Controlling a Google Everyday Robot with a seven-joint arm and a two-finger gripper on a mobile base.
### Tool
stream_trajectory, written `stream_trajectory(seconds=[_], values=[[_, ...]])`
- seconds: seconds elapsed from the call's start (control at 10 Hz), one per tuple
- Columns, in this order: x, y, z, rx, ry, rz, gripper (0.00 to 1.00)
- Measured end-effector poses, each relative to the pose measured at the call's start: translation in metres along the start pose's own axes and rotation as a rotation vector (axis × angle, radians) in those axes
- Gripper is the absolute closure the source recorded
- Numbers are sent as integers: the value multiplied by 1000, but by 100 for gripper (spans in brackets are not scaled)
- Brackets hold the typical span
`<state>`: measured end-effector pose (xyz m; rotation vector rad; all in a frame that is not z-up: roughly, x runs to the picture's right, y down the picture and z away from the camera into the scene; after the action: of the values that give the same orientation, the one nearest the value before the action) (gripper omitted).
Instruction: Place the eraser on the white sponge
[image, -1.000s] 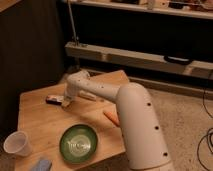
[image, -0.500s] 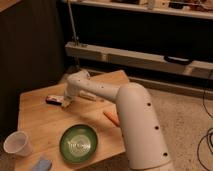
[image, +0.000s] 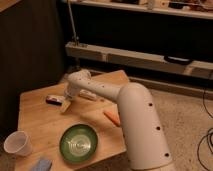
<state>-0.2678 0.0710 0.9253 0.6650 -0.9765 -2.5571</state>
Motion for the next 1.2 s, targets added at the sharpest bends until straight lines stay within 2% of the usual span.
stream_trajectory(seconds=[0.1,0.4,0.6,0.8,0.9,1.1,1.2], values=[[11,-5,-14,26,19,-8,20],[58,-22,-72,95,75,-40,20],[80,-33,-96,110,82,-66,20],[90,-36,-115,79,75,-72,20],[90,-36,-115,62,72,-76,20],[79,-33,-108,0,67,-73,20],[68,-30,-97,-35,62,-69,20]])
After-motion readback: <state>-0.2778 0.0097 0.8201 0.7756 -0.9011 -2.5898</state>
